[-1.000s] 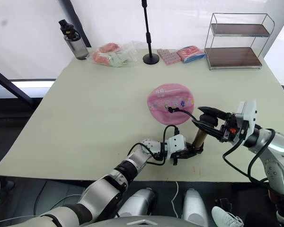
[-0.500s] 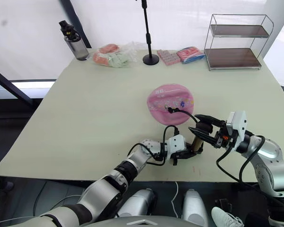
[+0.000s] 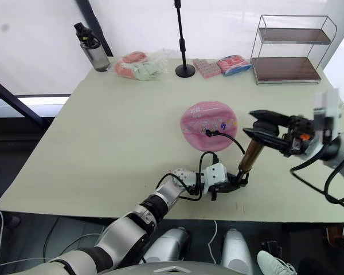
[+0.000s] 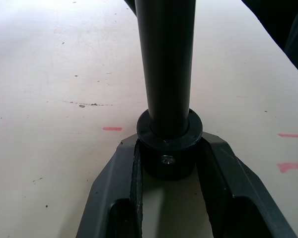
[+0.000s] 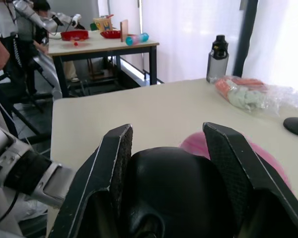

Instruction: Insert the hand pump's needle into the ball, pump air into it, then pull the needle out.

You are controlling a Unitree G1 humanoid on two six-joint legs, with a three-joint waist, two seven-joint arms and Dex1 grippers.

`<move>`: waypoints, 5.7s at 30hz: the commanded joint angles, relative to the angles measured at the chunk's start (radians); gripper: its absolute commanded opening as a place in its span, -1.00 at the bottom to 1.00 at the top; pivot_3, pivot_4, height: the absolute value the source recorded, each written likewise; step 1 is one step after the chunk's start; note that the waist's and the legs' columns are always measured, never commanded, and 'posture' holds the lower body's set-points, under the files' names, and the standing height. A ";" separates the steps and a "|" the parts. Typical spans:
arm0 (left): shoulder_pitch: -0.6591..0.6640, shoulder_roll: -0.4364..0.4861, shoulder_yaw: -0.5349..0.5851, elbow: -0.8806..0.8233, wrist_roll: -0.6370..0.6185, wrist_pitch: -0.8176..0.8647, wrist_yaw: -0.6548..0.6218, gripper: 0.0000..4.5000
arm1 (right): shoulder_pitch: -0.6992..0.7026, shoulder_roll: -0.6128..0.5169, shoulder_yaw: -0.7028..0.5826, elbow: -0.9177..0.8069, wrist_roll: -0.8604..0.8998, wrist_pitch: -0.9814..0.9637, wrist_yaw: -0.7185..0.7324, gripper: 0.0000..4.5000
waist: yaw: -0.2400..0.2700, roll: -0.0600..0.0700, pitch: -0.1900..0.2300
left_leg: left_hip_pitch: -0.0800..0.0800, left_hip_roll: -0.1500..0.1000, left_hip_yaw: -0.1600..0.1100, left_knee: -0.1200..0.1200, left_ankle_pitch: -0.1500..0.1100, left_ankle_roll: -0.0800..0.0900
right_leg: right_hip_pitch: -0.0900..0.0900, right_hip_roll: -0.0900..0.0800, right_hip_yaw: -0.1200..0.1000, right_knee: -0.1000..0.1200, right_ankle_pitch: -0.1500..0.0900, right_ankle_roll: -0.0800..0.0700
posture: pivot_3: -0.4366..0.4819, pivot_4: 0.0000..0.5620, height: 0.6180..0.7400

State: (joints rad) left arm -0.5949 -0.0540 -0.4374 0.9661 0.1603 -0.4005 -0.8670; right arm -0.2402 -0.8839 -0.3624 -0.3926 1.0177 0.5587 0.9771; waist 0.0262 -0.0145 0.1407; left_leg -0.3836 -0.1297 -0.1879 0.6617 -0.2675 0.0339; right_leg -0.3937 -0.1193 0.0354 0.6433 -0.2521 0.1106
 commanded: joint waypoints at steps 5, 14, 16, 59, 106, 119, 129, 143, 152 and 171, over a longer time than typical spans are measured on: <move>0.032 0.023 -0.023 0.098 0.052 0.033 0.010 -0.52 | -0.167 -0.093 -0.126 0.017 0.188 0.123 -0.065 -0.15 | 0.006 -0.001 0.003 | -0.001 0.000 0.000 0.000 0.000 0.000 | -0.001 0.000 0.000 0.000 0.000 0.000 | -0.05 -0.47 0.93; 0.037 0.022 -0.020 0.097 0.049 0.033 0.006 -0.52 | -0.074 -0.028 -0.077 -0.022 0.098 0.123 -0.056 -0.15 | 0.015 0.000 0.005 | -0.003 -0.001 0.000 0.000 0.000 0.000 | -0.003 -0.001 0.000 -0.001 0.000 -0.001 | -0.05 -0.47 0.93; 0.038 0.021 -0.019 0.097 0.048 0.033 0.005 -0.52 | -0.017 0.002 -0.041 -0.036 0.037 0.089 -0.040 -0.15 | 0.015 0.000 0.005 | -0.002 0.000 0.000 0.000 0.000 0.000 | -0.002 -0.001 0.000 0.000 0.000 -0.001 | -0.05 -0.47 0.93; 0.042 0.008 0.035 0.088 0.023 0.025 -0.046 -0.52 | -0.082 -0.012 -0.061 0.002 -0.002 0.014 -0.059 -0.15 | -0.006 0.001 -0.009 | 0.002 0.000 0.000 -0.007 0.000 0.000 | 0.000 0.000 0.001 -0.001 0.000 -0.001 | -0.05 -0.47 0.93; 0.044 0.017 0.026 0.077 0.030 0.038 -0.036 -0.52 | 0.221 0.344 0.336 0.262 -0.582 -0.514 -0.029 -0.15 | -0.014 -0.007 -0.020 | 0.012 0.001 0.001 -0.009 0.000 0.000 | 0.005 0.003 0.003 0.000 0.000 -0.001 | -0.05 -0.47 0.93; 0.050 0.020 0.023 0.077 0.031 0.044 -0.035 -0.52 | 0.118 0.200 0.160 0.034 -0.369 -0.295 -0.076 -0.15 | -0.011 -0.002 -0.012 | 0.017 0.001 0.001 -0.012 0.000 0.000 | 0.011 0.002 0.003 -0.002 -0.001 0.000 | -0.05 -0.47 0.93; 0.048 0.019 0.019 0.079 0.035 0.043 -0.041 -0.52 | -0.047 0.072 -0.002 -0.038 -0.139 -0.070 -0.130 -0.15 | -0.010 -0.003 -0.006 | 0.015 0.001 0.001 -0.012 0.000 0.000 | 0.011 0.001 0.002 -0.003 -0.001 -0.001 | -0.05 -0.47 0.93; 0.052 0.019 0.020 0.075 0.036 0.047 -0.042 -0.52 | -0.253 -0.025 -0.075 0.006 0.010 0.087 -0.161 -0.15 | -0.008 0.000 -0.002 | 0.000 0.000 0.001 -0.008 0.001 -0.001 | -0.003 -0.002 0.002 -0.001 0.001 -0.002 | -0.05 -0.47 0.93; 0.060 0.022 0.019 0.072 0.035 0.045 -0.039 -0.52 | -0.031 0.092 -0.006 -0.065 -0.187 -0.072 -0.145 -0.15 | -0.009 0.000 -0.003 | 0.002 -0.001 0.001 -0.009 0.000 0.000 | -0.002 -0.002 0.001 -0.001 0.001 -0.002 | -0.05 -0.47 0.93; 0.057 0.023 0.016 0.071 0.034 0.051 -0.040 -0.52 | 0.292 0.344 0.291 0.144 -0.563 -0.469 -0.096 -0.15 | -0.014 -0.004 -0.017 | 0.006 0.001 0.001 -0.009 0.000 0.000 | 0.000 0.002 0.003 -0.001 0.000 -0.002 | -0.05 -0.47 0.93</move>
State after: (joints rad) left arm -0.5809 -0.0504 -0.3950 0.9745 0.1576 -0.3853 -0.8973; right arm 0.0173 -0.5487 -0.1256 -0.3223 0.5102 0.0874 0.8745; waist 0.0125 -0.0190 0.1240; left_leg -0.3770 -0.1288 -0.1871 0.6527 -0.2671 0.0335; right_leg -0.3935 -0.1171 0.0380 0.6426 -0.2515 0.1088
